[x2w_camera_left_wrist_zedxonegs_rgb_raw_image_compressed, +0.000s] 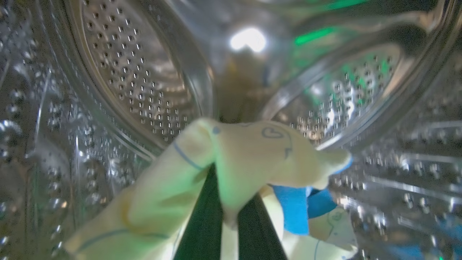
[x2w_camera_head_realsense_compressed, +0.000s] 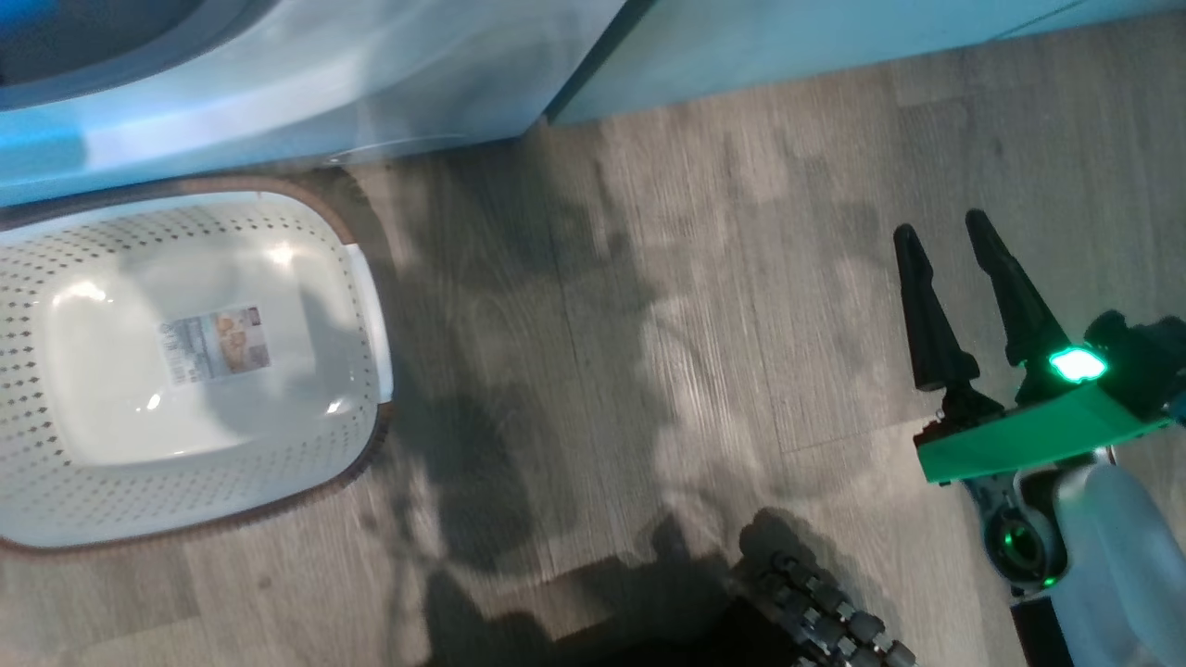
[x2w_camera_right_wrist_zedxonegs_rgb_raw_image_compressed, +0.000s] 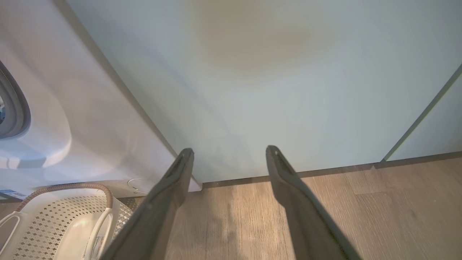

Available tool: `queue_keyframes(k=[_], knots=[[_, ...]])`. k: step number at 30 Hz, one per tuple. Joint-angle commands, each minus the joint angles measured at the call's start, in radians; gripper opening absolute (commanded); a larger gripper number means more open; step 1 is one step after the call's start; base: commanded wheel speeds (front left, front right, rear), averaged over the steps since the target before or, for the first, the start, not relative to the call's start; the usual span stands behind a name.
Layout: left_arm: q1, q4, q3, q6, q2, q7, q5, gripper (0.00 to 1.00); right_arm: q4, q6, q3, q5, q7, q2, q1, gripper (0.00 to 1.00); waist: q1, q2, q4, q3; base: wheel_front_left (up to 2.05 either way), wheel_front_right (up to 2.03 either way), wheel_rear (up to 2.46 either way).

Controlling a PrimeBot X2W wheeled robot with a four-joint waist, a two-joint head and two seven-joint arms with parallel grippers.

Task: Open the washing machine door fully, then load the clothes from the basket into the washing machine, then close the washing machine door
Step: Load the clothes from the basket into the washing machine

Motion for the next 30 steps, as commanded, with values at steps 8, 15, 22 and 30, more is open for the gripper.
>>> queue_keyframes(k=[8,15,22,30], knots=[[-0.100,-0.024,0.029,0.006,0.058,-0.068,0.031,0.00,-0.023,0.000,0.010,0.012,-0.007,0.000,-0.003,1.00,-0.0003,0.0000,-0.015,0.026,0.00,0.00,0.00],[-0.059,-0.133,0.108,0.011,0.052,-0.070,0.064,0.00,-0.024,0.000,0.013,0.013,-0.007,0.002,-0.011,1.00,-0.0003,0.0000,-0.014,0.041,0.00,0.00,0.00],[-0.003,-0.043,0.110,-0.002,0.030,-0.070,0.085,0.28,-0.023,0.000,0.014,0.017,-0.007,0.002,-0.012,1.00,-0.0003,0.0000,-0.007,0.037,0.00,0.00,0.00],[0.010,0.107,0.045,-0.026,0.006,-0.025,0.080,1.00,-0.015,0.000,0.014,0.011,-0.007,0.002,0.001,1.00,-0.0003,0.0000,0.003,0.003,0.00,0.00,0.00]])
